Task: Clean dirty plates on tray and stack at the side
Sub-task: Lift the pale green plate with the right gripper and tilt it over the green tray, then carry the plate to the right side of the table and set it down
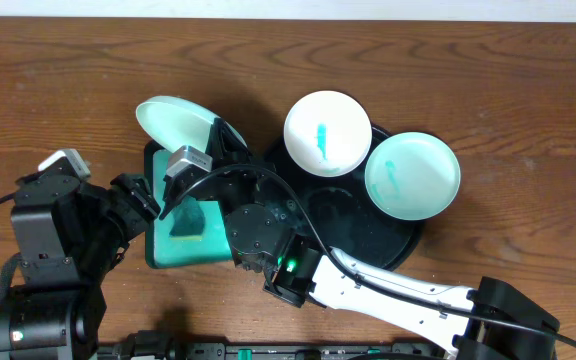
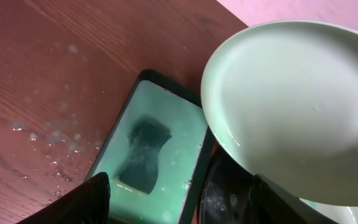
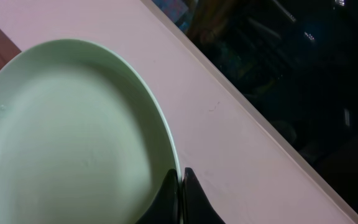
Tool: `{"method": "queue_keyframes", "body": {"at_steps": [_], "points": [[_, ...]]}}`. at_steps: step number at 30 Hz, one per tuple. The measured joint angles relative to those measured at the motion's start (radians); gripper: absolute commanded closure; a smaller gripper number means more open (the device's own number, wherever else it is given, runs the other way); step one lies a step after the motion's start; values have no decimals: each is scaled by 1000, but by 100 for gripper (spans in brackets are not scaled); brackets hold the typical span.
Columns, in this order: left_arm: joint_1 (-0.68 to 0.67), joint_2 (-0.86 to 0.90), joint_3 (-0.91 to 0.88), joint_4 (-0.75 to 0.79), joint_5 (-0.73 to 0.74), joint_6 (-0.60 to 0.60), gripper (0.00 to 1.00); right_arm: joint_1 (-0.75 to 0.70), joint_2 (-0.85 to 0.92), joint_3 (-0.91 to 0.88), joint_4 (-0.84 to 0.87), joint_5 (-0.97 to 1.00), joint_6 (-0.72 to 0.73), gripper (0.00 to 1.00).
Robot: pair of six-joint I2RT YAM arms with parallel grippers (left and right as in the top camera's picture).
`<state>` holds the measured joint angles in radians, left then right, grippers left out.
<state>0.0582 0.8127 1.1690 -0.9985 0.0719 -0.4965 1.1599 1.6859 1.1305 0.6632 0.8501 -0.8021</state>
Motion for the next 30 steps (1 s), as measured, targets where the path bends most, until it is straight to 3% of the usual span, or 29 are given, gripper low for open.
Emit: {"method": "queue_keyframes", "body": {"at_steps": [8, 10, 14, 15, 20, 25, 30], "points": [[0, 0, 0, 0, 0, 0, 28, -1, 0, 0, -17, 3, 23, 99], [0, 0, 0, 0, 0, 0, 28, -9, -1, 1, -75, 7, 87, 99], [0, 0, 0, -2, 0, 0, 28, -88, -4, 4, -329, -11, 377, 99], [0, 0, 0, -3, 0, 0, 28, -138, -4, 4, -423, -42, 511, 99], [0, 0, 0, -5, 0, 0, 27, -312, -60, -2, -637, -330, 887, 99], [0, 0, 0, -5, 0, 0, 28, -524, -230, 0, -789, -664, 1075, 99], [0, 0, 0, -6, 0, 0, 28, -906, -373, 10, -1071, -799, 1188, 99]]}}
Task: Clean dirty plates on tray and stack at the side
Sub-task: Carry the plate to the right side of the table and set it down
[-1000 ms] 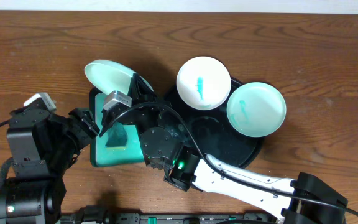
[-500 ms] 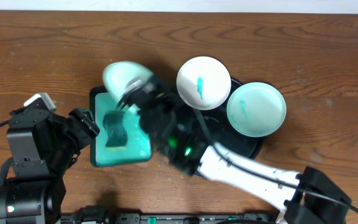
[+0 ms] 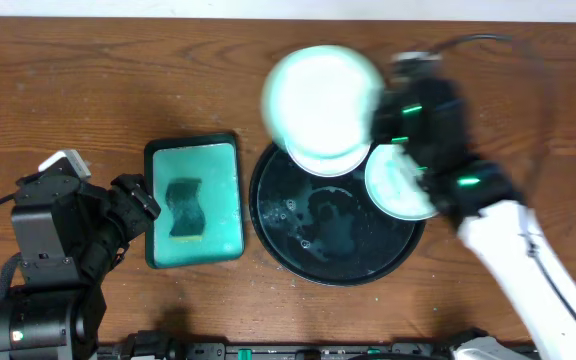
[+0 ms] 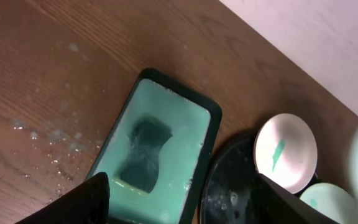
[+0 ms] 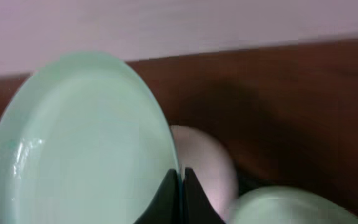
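My right gripper is shut on the rim of a clean pale green plate, held tilted above the back of the round black tray; the pinch shows close up on the plate. Under it on the tray lie a white plate with a teal smear and a green plate with a teal smear. My left gripper stands open over the near end of the teal basin, nothing between its fingers. A dark sponge lies in the basin.
Water drops are scattered on the wooden table left of the basin. The black tray's wet floor shows beside the basin. A pale wall runs along the table's far edge.
My right gripper has moved with the pale green plate from above the basin's far left corner to above the back of the tray. The basin and sponge are now uncovered. My left arm has not moved.
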Tool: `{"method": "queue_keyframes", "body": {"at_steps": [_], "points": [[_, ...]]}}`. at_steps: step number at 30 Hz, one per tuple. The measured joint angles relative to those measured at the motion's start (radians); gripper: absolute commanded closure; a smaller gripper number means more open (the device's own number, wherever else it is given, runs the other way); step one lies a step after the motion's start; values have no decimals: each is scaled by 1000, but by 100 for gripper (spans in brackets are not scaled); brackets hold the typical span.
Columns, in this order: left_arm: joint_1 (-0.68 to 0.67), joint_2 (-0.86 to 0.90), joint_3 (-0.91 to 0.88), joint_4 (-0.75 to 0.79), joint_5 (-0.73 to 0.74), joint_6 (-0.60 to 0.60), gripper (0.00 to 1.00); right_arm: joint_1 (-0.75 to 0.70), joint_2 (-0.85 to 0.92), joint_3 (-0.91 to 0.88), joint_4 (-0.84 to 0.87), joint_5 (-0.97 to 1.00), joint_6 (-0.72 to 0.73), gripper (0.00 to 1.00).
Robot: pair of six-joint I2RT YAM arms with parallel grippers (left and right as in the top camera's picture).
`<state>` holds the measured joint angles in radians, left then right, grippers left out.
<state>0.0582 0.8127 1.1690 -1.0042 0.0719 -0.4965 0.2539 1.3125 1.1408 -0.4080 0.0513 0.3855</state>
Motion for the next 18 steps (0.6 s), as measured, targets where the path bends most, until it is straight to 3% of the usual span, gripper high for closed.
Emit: {"method": "queue_keyframes", "body": {"at_steps": [5, 9, 13, 18], "points": [[0, 1, 0, 0, 0, 0, 28, -401, 10, 0, -187, -31, 40, 99], [0, 1, 0, -1, 0, 0, 28, -725, 77, 0, -238, -36, 68, 99], [0, 1, 0, 0, 0, 0, 28, -900, 194, 0, -276, -36, 86, 99], [0, 1, 0, 0, 0, 0, 28, -940, 385, -3, -342, -40, 98, 98]]}}
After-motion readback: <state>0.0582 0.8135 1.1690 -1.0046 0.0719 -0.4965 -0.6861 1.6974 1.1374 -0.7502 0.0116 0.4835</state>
